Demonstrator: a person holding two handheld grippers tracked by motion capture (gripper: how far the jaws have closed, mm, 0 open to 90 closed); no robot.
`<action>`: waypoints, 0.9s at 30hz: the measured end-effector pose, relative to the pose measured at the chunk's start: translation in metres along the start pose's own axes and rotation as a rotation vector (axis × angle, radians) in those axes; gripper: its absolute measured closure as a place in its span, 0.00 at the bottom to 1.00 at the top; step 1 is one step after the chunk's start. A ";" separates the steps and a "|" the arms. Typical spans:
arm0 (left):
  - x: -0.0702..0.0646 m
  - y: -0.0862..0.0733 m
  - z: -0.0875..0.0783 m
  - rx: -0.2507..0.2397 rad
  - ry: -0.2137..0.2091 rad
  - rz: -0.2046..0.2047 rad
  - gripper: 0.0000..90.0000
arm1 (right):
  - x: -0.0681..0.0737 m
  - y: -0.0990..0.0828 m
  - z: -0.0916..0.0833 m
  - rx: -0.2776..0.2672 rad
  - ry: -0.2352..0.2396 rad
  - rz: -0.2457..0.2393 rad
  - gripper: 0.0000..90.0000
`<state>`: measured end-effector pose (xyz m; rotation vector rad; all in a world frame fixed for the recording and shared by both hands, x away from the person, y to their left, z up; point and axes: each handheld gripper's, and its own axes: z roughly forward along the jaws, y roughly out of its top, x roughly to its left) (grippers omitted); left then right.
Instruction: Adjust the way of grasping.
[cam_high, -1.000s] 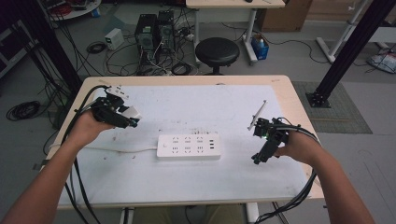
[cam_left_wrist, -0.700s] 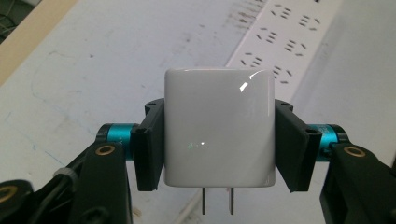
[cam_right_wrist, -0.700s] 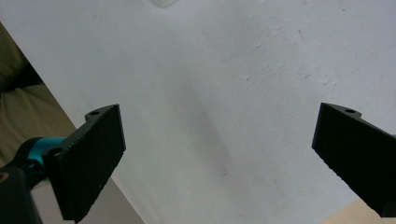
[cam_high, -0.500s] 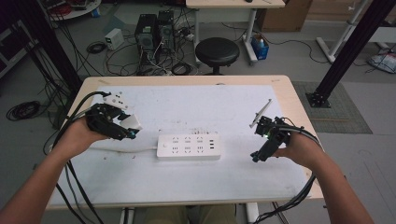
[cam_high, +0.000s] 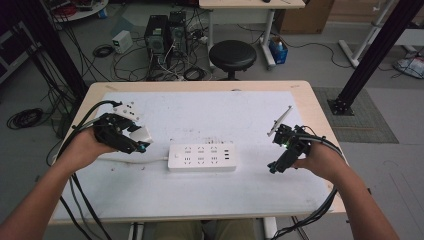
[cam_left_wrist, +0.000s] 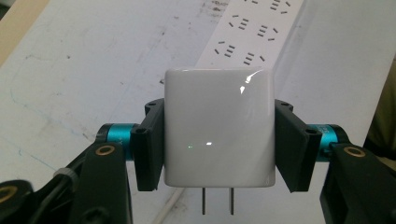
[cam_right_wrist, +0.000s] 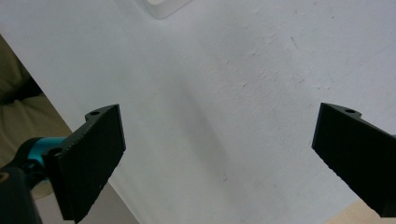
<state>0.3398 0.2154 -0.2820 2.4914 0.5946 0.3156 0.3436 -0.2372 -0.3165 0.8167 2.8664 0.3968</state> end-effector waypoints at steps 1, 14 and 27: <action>-0.001 0.001 0.000 0.000 -0.003 0.004 0.47 | 0.000 0.000 0.000 -0.001 -0.001 0.011 0.02; -0.025 0.027 0.017 -0.023 -0.062 0.108 0.47 | -0.005 0.001 0.003 -0.083 0.058 0.151 0.02; -0.050 0.050 0.038 -0.063 -0.139 0.230 0.47 | -0.001 -0.003 0.001 -0.234 0.190 0.376 0.02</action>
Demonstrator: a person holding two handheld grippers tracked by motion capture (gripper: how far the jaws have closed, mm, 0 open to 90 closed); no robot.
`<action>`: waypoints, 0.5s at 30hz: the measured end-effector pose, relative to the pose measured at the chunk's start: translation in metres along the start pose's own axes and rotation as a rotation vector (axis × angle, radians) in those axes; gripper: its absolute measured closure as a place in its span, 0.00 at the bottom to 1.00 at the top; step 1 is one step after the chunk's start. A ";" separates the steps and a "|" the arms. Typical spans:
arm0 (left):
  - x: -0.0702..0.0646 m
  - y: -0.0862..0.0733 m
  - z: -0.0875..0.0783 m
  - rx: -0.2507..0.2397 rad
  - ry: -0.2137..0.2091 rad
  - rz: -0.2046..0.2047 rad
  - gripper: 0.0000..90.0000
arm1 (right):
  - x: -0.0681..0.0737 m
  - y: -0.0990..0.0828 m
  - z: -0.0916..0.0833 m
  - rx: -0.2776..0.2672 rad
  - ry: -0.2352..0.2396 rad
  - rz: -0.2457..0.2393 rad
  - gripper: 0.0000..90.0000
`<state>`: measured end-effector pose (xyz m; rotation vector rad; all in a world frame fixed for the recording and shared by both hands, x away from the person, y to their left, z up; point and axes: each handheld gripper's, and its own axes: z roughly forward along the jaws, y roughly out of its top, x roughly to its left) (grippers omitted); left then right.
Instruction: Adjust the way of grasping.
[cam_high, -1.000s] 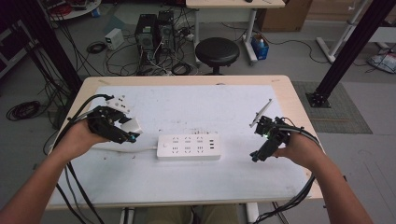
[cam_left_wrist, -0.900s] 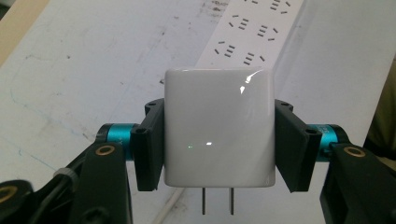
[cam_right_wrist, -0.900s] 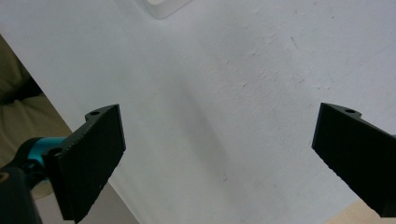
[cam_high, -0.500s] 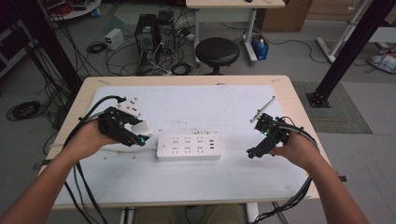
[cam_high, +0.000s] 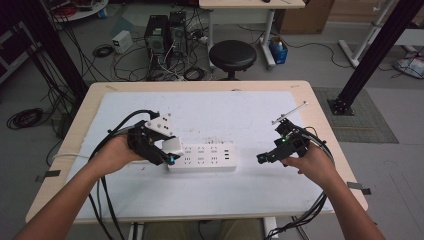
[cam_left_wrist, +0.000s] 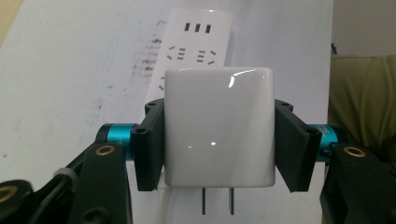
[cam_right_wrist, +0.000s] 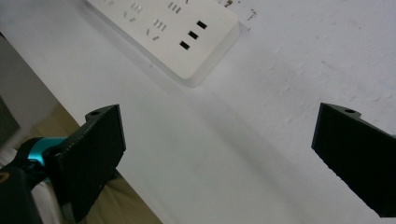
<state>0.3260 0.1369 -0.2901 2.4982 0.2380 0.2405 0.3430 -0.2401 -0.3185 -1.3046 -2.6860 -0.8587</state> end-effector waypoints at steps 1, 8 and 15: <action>0.000 0.002 0.002 -0.002 -0.006 0.006 0.47 | 0.000 -0.001 0.000 -0.014 0.008 0.015 0.02; -0.004 0.013 0.017 -0.004 -0.026 0.032 0.47 | -0.002 -0.006 0.003 -0.103 0.192 0.182 0.05; -0.007 0.023 0.023 -0.024 -0.040 0.048 0.47 | 0.001 -0.007 0.005 -0.117 0.248 0.243 0.05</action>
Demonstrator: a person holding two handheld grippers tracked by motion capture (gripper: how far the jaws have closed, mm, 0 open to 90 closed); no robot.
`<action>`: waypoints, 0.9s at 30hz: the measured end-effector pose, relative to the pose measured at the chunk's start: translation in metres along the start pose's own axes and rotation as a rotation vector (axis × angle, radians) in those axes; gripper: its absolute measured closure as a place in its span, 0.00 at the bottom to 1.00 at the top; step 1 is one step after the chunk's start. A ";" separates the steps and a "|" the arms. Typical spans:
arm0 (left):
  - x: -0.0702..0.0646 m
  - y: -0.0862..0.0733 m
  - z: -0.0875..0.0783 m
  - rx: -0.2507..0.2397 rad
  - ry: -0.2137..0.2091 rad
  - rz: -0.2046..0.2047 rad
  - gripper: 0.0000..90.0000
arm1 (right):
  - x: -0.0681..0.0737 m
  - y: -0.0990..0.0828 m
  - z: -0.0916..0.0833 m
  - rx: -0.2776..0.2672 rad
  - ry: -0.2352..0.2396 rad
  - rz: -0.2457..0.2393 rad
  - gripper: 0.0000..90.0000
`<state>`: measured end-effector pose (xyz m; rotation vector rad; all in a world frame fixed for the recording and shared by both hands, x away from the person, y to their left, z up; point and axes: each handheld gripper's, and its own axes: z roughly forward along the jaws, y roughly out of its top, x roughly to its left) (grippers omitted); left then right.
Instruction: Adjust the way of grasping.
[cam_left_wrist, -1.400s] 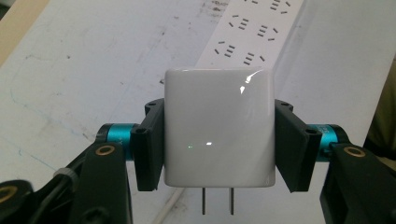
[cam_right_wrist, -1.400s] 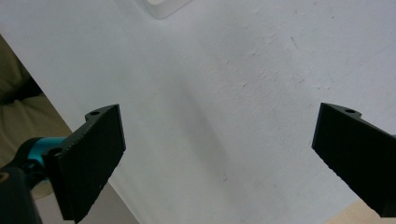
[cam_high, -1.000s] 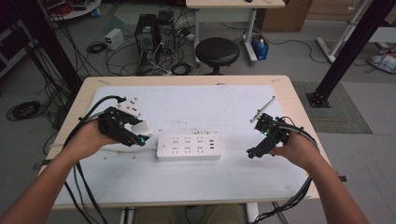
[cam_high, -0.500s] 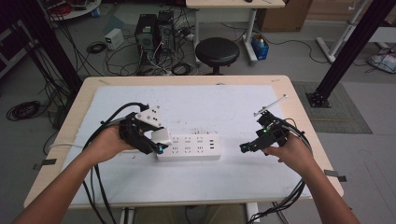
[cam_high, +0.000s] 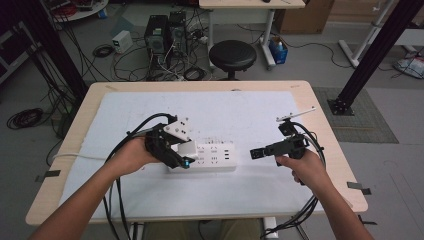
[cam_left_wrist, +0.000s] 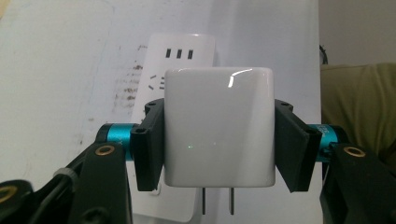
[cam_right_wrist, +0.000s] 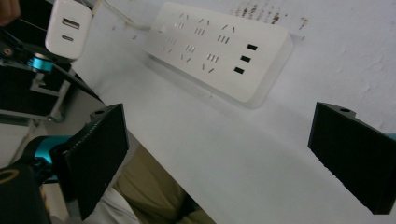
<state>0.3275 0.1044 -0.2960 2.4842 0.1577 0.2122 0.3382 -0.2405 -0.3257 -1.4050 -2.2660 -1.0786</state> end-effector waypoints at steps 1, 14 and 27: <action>0.000 0.001 0.001 0.000 -0.003 0.002 0.47 | 0.000 0.000 0.000 -0.007 0.017 0.007 0.05; 0.000 0.010 0.013 -0.082 -0.014 0.024 0.47 | 0.003 -0.001 0.004 -0.030 0.167 0.125 0.05; -0.003 0.022 0.031 -0.143 -0.037 0.023 0.47 | 0.012 0.006 0.016 -0.024 0.239 0.185 0.05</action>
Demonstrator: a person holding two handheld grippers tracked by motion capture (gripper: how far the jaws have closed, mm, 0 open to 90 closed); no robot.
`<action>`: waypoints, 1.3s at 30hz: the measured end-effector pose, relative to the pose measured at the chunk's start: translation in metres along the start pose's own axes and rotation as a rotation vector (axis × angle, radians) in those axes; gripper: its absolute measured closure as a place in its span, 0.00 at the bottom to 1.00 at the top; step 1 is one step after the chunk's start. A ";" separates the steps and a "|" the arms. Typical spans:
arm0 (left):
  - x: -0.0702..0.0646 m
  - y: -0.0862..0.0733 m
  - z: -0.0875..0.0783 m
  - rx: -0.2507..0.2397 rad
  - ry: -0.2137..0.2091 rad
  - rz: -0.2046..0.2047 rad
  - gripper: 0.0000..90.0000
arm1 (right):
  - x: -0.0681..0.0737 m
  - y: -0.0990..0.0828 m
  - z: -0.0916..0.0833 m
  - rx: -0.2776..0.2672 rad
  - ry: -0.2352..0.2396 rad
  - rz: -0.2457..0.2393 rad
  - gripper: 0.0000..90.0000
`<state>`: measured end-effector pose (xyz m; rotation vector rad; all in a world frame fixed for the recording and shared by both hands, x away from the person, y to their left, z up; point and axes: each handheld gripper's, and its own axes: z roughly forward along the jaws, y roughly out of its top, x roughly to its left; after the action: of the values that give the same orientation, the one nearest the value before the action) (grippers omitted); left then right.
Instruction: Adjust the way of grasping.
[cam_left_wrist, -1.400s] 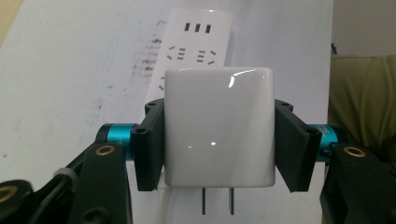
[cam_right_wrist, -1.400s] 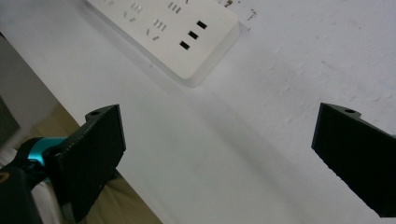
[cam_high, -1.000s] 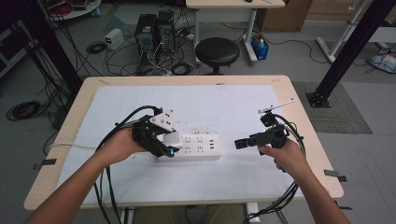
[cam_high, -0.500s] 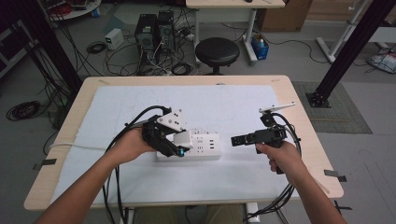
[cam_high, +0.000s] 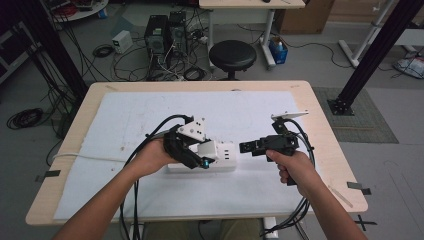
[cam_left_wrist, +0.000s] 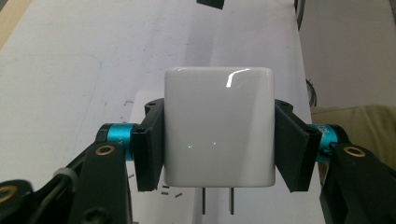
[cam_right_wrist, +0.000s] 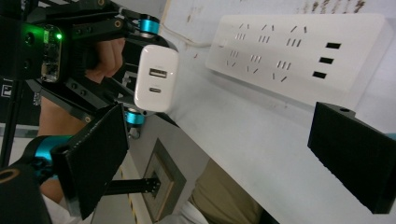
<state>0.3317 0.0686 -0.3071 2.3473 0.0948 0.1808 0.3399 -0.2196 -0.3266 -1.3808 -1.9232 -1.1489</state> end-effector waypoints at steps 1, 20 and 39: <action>0.000 0.001 0.001 -0.003 -0.001 0.000 0.47 | 0.001 0.000 0.001 -0.001 0.002 0.001 0.05; -0.002 0.008 0.013 -0.028 0.017 0.021 0.47 | 0.016 0.015 0.044 0.088 0.035 0.013 0.22; -0.009 0.011 0.016 0.001 0.072 0.080 0.47 | 0.007 0.018 0.062 0.085 0.170 0.041 0.66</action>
<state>0.3258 0.0489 -0.3115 2.3479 0.0367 0.3046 0.3584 -0.1613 -0.3474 -1.2313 -1.7948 -1.1146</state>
